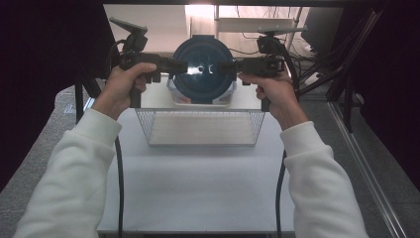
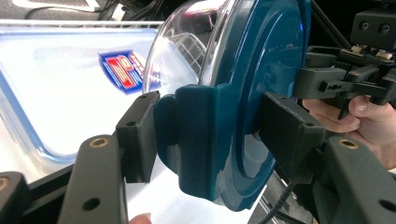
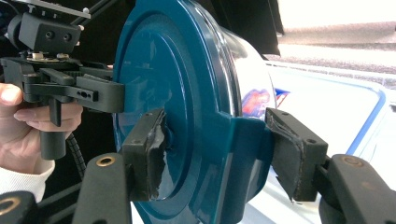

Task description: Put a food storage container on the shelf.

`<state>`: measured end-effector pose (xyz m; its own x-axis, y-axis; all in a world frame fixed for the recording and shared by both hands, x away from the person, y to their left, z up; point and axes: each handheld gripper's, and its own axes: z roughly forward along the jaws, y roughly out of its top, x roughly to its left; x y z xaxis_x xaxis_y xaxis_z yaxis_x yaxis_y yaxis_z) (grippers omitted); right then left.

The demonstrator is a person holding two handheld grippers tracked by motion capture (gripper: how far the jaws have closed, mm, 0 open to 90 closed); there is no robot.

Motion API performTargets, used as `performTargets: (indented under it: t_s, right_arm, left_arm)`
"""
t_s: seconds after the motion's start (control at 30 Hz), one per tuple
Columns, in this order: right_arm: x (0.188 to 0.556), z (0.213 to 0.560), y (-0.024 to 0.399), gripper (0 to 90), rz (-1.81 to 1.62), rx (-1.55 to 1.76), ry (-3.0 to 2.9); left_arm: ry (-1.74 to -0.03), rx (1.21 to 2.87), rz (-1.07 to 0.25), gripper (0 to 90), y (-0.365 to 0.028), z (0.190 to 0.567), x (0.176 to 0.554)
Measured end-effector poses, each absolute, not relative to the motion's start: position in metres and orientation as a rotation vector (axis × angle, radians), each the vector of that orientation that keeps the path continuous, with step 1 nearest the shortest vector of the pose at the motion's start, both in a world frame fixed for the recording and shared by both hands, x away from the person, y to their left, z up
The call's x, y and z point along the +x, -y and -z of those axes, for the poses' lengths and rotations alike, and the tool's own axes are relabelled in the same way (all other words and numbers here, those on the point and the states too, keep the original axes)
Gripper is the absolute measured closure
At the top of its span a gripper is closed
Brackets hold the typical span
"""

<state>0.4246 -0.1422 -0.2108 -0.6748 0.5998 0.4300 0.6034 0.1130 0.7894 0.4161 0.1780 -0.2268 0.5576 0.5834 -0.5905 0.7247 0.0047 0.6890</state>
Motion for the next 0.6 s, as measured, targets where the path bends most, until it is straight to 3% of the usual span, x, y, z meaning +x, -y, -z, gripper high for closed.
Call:
performTargets:
  t_s: [0.6]
  right_arm:
    - [0.484, 0.231, 0.135, 39.5, 1.621, -1.365, 2.209]
  left_arm:
    - [-1.219, 1.574, 0.248, 38.8, -0.188, 0.25, 0.47]
